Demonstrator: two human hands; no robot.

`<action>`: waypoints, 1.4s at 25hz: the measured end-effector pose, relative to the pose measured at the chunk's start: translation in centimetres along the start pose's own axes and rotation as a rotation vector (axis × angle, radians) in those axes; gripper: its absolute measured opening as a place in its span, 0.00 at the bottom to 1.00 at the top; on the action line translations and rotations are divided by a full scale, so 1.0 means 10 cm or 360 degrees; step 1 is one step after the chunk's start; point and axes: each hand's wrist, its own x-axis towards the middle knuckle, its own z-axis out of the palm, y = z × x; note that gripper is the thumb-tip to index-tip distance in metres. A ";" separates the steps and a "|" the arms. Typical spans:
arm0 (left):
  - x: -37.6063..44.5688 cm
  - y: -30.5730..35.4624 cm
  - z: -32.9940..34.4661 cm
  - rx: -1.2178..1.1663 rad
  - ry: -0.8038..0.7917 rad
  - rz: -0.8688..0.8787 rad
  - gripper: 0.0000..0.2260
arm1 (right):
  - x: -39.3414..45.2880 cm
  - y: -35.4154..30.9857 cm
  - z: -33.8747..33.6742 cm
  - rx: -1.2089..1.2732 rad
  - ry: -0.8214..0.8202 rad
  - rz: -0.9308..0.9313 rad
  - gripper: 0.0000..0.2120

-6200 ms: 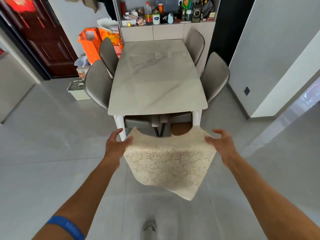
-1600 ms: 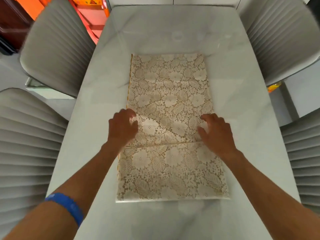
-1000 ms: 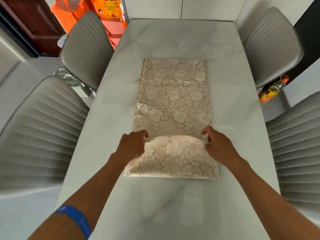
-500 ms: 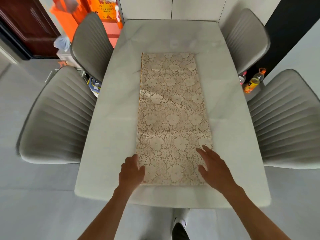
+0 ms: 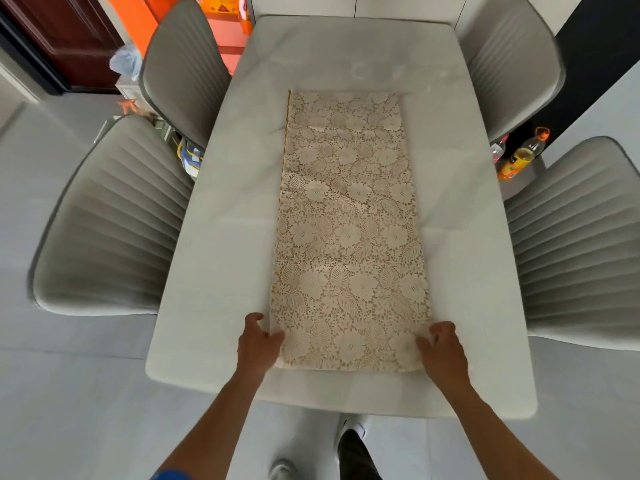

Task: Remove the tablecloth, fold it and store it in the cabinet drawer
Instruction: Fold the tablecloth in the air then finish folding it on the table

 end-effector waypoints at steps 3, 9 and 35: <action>0.02 0.00 0.03 0.0062 -0.0078 -0.0094 0.09 | 0.05 0.09 -0.09 0.0094 -0.0147 -0.0002 0.09; -0.32 0.01 -0.29 -0.0555 -0.0173 -0.0211 0.15 | 0.01 0.32 -0.68 0.0823 -0.0764 0.0156 0.16; 1.20 1.12 0.29 0.0660 0.0517 0.0992 0.23 | 1.42 -1.22 0.12 -0.0419 0.0615 -0.0624 0.23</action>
